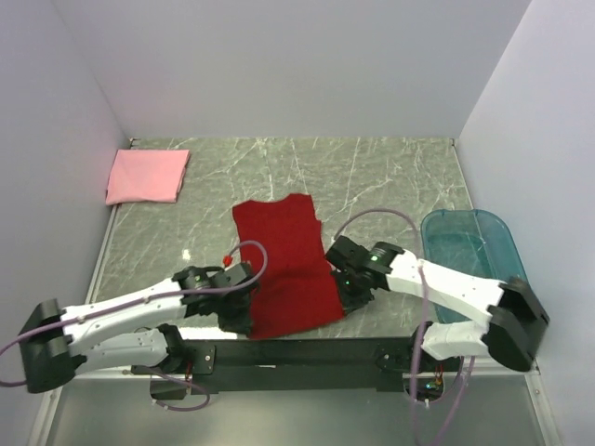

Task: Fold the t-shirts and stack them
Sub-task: Fold the tshirt

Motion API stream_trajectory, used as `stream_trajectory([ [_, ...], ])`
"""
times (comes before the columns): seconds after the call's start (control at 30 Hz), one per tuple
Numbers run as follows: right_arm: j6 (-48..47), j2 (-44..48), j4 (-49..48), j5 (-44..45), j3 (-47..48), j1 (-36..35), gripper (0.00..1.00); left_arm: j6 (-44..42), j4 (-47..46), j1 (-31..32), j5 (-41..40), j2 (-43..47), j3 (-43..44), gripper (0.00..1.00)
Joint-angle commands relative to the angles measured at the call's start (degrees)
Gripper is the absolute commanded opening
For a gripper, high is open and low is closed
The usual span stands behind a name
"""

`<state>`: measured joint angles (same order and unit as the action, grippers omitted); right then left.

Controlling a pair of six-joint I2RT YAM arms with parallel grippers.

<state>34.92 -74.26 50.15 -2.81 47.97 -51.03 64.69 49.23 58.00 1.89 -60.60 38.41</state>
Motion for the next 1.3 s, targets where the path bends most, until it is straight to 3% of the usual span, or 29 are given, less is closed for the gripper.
stream_trajectory([
  [0.0,2.96,6.75,9.78,1.05,0.11,-0.74,0.0,8.43,9.74,3.88,3.91,4.96,-0.36,0.01],
  [0.13,1.48,7.29,14.87,5.43,9.13,0.13,0.0,6.87,14.48,3.44,-1.7,4.88,9.36,0.01],
  [0.43,-6.17,-0.97,18.75,7.64,28.48,5.66,0.0,-4.81,16.78,-7.08,-6.55,-3.3,23.36,0.01],
  [0.63,-9.68,-6.94,18.49,5.97,36.04,9.1,0.0,-11.42,14.67,-16.32,-5.06,-4.61,26.09,0.01],
  [0.93,-13.55,-16.26,16.57,5.01,47.56,13.31,0.0,-18.45,10.18,-24.14,-4.09,-10.93,28.91,0.01],
  [1.27,-16.37,-27.24,9.01,4.57,53.98,17.09,0.0,-23.99,3.68,-33.29,-4.7,-19.89,33.04,0.01],
])
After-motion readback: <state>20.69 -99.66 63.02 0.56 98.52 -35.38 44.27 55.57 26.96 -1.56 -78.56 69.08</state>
